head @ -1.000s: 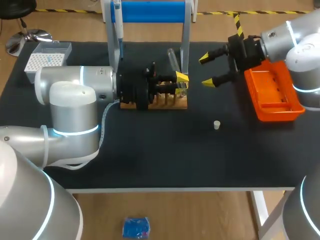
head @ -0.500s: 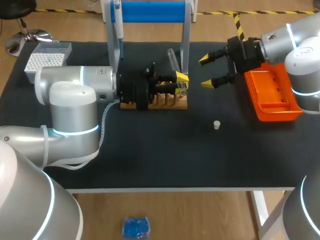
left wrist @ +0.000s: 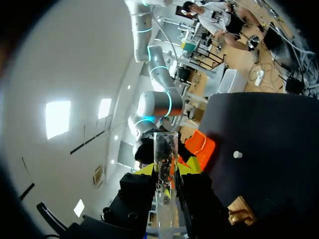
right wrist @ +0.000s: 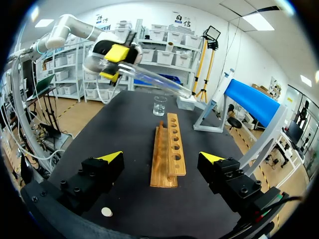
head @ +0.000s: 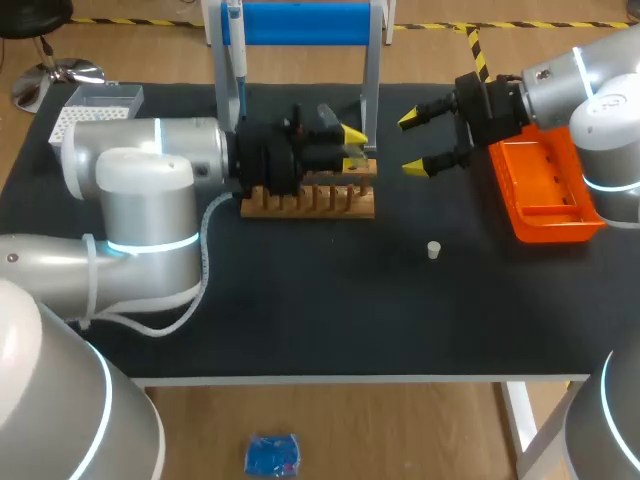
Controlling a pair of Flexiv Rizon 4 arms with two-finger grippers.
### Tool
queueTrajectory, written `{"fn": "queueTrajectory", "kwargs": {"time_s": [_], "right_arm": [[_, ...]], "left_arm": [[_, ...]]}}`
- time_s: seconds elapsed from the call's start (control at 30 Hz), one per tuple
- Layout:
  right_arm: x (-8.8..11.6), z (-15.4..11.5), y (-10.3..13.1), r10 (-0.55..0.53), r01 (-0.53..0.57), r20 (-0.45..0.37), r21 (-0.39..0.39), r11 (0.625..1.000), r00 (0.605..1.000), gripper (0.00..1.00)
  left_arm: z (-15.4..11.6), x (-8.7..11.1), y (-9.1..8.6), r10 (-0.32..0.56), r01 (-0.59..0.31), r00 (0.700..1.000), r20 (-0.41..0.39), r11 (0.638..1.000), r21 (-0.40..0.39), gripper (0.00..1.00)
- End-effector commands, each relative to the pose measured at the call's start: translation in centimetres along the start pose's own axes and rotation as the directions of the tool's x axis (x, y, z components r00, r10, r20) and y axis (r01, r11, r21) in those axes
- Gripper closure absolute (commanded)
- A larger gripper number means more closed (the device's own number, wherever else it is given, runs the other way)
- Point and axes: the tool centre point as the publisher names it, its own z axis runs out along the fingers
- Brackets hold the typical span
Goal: Invert the test tube, pick up the pipette, mount the tip to pipette, aspirate from beaker and dispense into the tube, eject the tip, return the pipette, and cap with the stopper.
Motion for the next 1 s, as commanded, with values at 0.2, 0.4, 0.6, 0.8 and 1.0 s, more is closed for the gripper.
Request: {"fn": "queueTrajectory", "kwargs": {"time_s": [0.2, 0.4, 0.6, 0.8, 1.0], "right_arm": [[0.1, -0.1, 0.0, 0.000, 0.000, 0.000, 0.002, 1.000, 1.000, 0.00], [0.1, -0.1, 0.0, 0.000, 0.000, 0.000, 0.002, 1.000, 1.000, 0.00], [0.1, -0.1, 0.0, 0.000, 0.000, 0.000, 0.002, 1.000, 1.000, 0.00], [0.1, -0.1, 0.0, 0.000, 0.000, 0.000, 0.002, 1.000, 1.000, 0.00], [0.1, -0.1, 0.0, 0.000, 0.000, 0.000, 0.002, 1.000, 1.000, 0.00]], "left_arm": [[-1.1, -2.8, 1.9, -0.426, 0.420, 0.902, 0.073, 0.904, 0.083, 1.00], [-1.1, -3.8, 1.9, -0.452, 0.449, 0.891, 0.052, 0.892, 0.054, 1.00], [-1.1, -3.8, 1.9, -0.452, 0.449, 0.891, 0.052, 0.892, 0.054, 1.00], [-1.1, -3.8, 1.9, -0.452, 0.449, 0.891, 0.052, 0.892, 0.054, 1.00], [-1.0, -3.9, 2.4, -0.536, 0.533, 0.843, 0.055, 0.844, 0.057, 1.00]]}}
